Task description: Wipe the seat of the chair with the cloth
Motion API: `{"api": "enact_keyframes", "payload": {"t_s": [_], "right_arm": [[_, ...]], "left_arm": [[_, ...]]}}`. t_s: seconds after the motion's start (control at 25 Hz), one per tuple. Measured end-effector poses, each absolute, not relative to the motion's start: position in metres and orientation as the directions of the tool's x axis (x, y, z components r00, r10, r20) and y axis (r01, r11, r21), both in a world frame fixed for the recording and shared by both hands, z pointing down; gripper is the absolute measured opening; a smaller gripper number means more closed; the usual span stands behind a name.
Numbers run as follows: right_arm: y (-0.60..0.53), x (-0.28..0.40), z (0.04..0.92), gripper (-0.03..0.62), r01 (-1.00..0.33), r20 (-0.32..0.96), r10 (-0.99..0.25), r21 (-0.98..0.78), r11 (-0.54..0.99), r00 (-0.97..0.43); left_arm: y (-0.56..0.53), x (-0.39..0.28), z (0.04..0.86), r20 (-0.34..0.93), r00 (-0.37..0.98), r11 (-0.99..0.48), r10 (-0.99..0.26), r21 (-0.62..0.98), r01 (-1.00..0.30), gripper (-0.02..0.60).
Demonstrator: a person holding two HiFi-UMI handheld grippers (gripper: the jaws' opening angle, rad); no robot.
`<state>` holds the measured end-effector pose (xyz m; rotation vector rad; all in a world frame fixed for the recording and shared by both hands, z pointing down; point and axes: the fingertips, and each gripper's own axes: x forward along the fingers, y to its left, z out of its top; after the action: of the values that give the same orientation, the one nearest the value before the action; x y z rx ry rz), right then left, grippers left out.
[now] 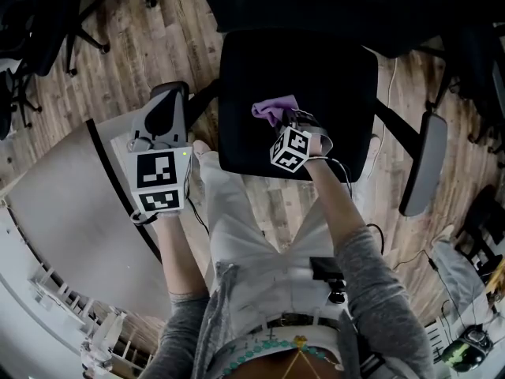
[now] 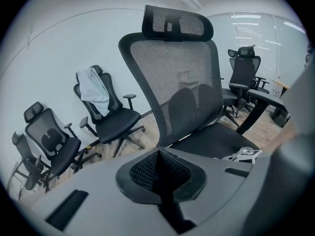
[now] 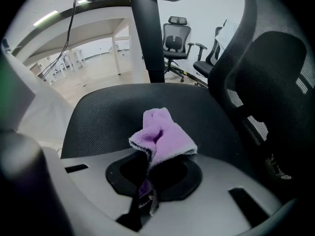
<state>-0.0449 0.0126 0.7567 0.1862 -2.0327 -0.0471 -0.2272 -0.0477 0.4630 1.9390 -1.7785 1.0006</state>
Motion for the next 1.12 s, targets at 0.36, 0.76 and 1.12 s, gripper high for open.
{"api": "enact_keyframes", "payload": {"t_s": [0.36, 0.76, 1.12], "right_arm": [[0.009, -0.018, 0.761, 0.048, -0.121, 0.894, -0.169, 0.130, 0.984, -0.415], [0.006, 0.006, 0.763, 0.048, -0.140, 0.904, -0.178, 0.133, 0.981, -0.389], [0.003, 0.041, 0.763, 0.048, -0.152, 0.913, -0.187, 0.140, 0.978, -0.362]], "left_arm": [[-0.048, -0.226, 0.464, 0.680, -0.025, -0.169, -0.733, -0.218, -0.961, 0.008], [-0.049, -0.224, 0.464, 0.683, -0.020, -0.167, -0.730, -0.207, -0.964, 0.008], [-0.049, -0.222, 0.464, 0.683, -0.020, -0.166, -0.730, -0.206, -0.964, 0.008]]}}
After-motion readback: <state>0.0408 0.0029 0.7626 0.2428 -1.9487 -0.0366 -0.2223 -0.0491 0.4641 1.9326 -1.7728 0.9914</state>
